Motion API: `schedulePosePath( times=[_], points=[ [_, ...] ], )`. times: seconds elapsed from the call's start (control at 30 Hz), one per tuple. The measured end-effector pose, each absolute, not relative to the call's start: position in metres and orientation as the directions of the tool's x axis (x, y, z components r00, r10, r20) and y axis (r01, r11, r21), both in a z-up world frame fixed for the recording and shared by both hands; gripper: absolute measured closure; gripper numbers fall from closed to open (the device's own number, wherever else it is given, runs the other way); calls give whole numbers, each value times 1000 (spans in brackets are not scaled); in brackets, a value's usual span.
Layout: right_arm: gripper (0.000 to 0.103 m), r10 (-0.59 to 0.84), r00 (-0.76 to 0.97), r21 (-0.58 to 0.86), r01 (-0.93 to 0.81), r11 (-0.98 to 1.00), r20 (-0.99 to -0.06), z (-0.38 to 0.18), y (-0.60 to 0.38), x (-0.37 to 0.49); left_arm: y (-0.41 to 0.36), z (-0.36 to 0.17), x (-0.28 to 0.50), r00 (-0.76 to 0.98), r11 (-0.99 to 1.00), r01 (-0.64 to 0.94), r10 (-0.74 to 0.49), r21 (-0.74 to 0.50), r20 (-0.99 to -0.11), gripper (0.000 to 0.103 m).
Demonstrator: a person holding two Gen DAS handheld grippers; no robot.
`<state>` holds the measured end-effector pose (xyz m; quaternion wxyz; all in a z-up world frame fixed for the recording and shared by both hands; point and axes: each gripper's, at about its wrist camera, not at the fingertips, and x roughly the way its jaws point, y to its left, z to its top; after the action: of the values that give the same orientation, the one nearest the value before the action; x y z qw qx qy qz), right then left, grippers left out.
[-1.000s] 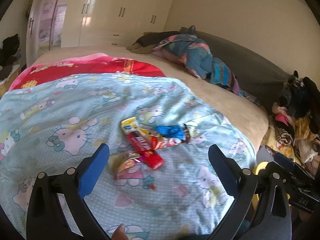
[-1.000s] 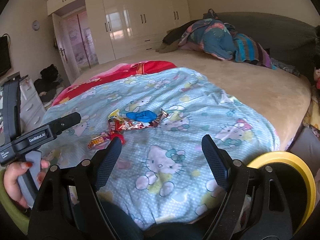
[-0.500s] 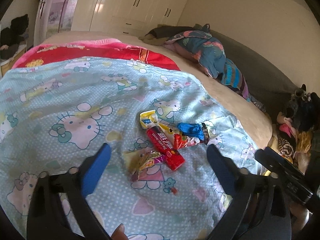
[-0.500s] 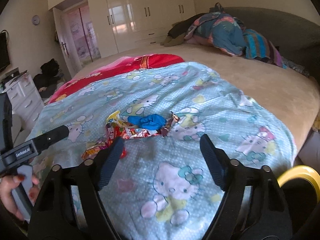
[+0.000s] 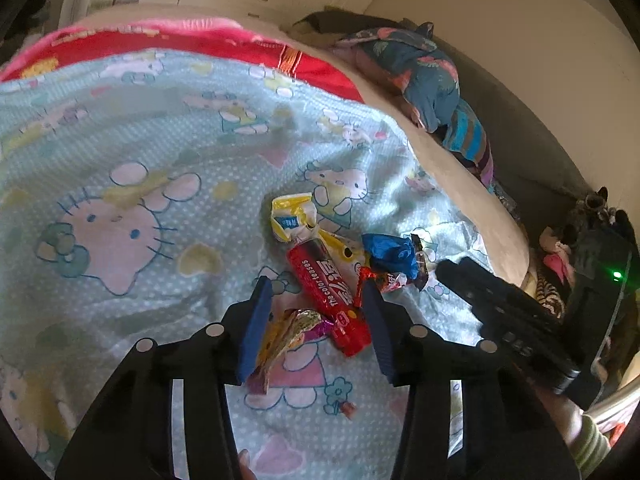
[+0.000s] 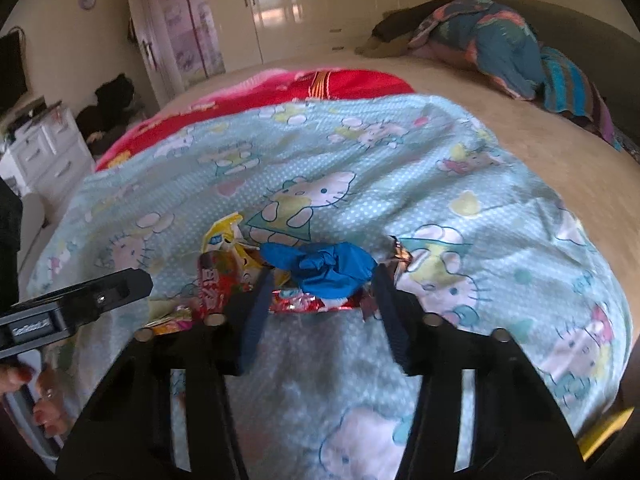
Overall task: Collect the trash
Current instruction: 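Grasp the red tube with the left tool while the right tool grasps the blue balloon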
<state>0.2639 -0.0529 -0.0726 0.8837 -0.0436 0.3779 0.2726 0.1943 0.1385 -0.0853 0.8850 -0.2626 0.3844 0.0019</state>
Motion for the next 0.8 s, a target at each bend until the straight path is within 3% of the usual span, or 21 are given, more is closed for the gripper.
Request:
schedulePosePath(
  times=[0.3, 0.5, 0.8],
  points=[
    [67, 433, 487, 163, -501, 850, -758, -103, -35, 298, 145, -110, 228, 648, 832, -226, -260, -507, -716, 59],
    [90, 450, 454, 201, -497, 844, -769, -114, -36, 300, 146, -125, 240, 618, 802, -243, -305, -545, -725, 59],
    [95, 531, 467, 284, -499, 818, -708, -101, -63, 268, 138, -141, 246, 602, 764, -253, -355, -593, -715, 59]
  ],
)
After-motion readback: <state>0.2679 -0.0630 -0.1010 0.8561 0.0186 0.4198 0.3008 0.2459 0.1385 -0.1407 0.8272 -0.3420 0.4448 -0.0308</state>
